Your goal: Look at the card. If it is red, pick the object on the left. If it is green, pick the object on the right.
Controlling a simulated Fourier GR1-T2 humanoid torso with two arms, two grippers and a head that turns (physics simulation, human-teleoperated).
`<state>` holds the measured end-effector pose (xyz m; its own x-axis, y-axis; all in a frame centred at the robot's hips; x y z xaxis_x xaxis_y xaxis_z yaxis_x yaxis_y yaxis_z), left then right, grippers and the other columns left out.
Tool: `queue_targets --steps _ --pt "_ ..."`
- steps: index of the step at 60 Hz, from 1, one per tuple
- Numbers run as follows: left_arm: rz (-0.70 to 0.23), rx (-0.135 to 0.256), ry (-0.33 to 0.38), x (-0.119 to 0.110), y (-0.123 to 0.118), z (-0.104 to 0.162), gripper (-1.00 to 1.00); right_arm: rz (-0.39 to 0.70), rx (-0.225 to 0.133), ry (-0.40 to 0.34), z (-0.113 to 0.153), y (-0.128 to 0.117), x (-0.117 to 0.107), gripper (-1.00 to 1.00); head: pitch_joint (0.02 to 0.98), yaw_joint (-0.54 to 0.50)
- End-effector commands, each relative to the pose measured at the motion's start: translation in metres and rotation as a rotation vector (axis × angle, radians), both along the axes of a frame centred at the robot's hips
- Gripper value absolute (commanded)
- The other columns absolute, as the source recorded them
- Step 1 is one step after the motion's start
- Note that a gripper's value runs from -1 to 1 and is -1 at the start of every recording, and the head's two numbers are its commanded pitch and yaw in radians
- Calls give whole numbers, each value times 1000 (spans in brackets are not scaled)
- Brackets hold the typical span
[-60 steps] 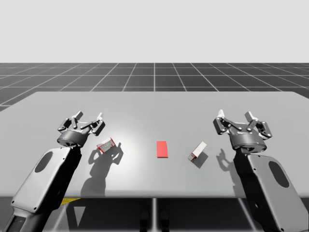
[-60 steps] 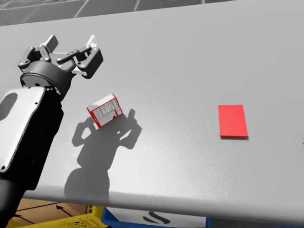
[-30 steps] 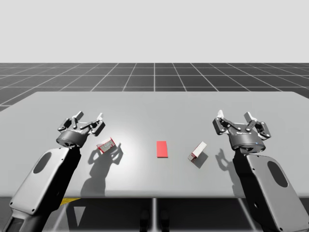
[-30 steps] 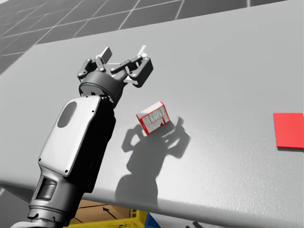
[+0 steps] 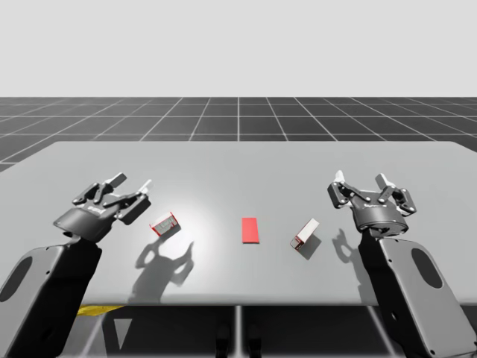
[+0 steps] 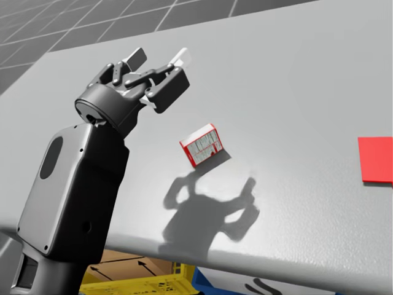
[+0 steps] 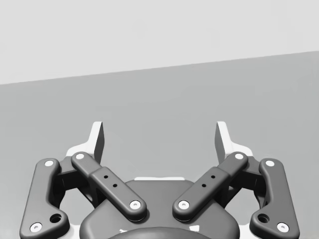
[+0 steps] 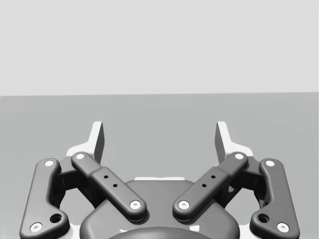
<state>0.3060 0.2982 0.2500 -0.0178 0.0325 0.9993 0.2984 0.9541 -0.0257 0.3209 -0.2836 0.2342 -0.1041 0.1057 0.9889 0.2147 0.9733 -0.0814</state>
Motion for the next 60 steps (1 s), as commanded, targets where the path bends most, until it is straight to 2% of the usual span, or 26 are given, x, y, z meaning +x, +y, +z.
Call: queue_targets --steps 1,6,13,16,17,22,26,28,41,49,60 --pt "-90 57 21 -24 15 -1 -1000 1 0 6 -2 0 1 -1000 859 417" --pt "-112 103 37 -29 28 -12 -1000 2 0 5 -2 0 1 -1000 858 419" --pt "-148 135 87 -33 43 -34 -1000 3 -1 4 -2 -1 2 -1000 855 420" --pt "-159 131 109 -34 47 -41 -1000 3 -1 4 -2 -1 2 -1000 855 420" --pt "-162 124 134 -35 51 -49 -1000 3 -1 3 -2 -1 3 -1000 854 418" --pt "-176 100 174 -37 58 -64 -1000 3 -2 1 -2 -2 3 -1000 852 416" --pt "-179 100 196 -38 61 -73 -1000 2 -4 -1 -2 -2 3 -1000 852 415" --pt "-184 117 207 -38 62 -80 -1000 2 -6 -1 -2 -1 3 -1000 851 414" --pt "-231 214 266 -35 59 -102 -1000 1 -11 -6 -2 -2 4 -1000 847 411" --pt "-243 247 282 -28 53 -108 -1000 1 -11 -7 -2 -2 4 -1000 850 406" --pt "-256 273 292 -17 41 -111 -1000 1 -12 -9 -2 -2 4 -1000 851 397"
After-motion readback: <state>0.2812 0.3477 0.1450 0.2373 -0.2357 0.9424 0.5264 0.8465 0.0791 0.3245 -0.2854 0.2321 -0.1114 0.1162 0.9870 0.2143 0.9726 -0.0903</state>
